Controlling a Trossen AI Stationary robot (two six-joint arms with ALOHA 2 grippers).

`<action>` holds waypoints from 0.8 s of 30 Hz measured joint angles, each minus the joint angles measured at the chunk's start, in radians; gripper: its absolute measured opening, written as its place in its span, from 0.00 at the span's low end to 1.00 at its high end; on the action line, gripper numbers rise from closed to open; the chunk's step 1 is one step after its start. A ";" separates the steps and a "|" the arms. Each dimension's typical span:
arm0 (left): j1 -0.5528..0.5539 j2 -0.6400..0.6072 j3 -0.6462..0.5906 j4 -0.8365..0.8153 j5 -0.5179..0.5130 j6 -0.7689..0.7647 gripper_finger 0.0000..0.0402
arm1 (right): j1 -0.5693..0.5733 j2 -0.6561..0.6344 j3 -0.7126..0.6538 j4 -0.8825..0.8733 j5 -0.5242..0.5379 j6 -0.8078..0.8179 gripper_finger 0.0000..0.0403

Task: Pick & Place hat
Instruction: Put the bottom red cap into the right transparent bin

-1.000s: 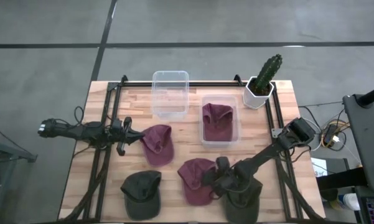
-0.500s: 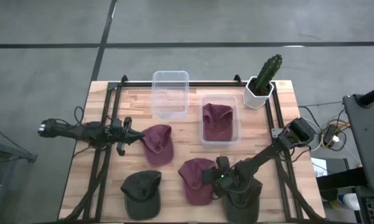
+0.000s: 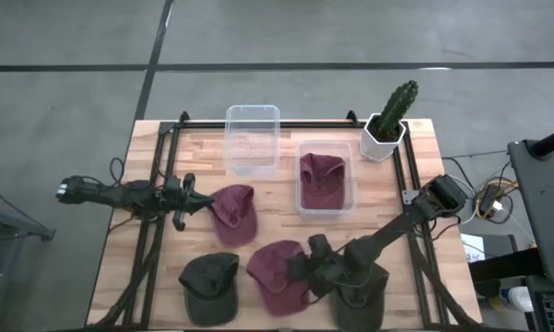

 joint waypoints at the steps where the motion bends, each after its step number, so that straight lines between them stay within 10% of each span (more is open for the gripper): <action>1: 0.000 0.000 0.000 0.000 0.000 0.000 0.00 | 0.000 0.000 0.016 0.000 0.000 -0.016 0.02; 18: 0.000 0.000 0.000 0.000 0.000 0.000 0.00 | -0.001 -0.174 0.236 -0.015 0.219 -0.376 0.02; 24: 0.000 0.000 0.000 0.000 0.000 0.000 0.00 | -0.029 -0.343 0.229 -0.283 0.246 -0.350 0.02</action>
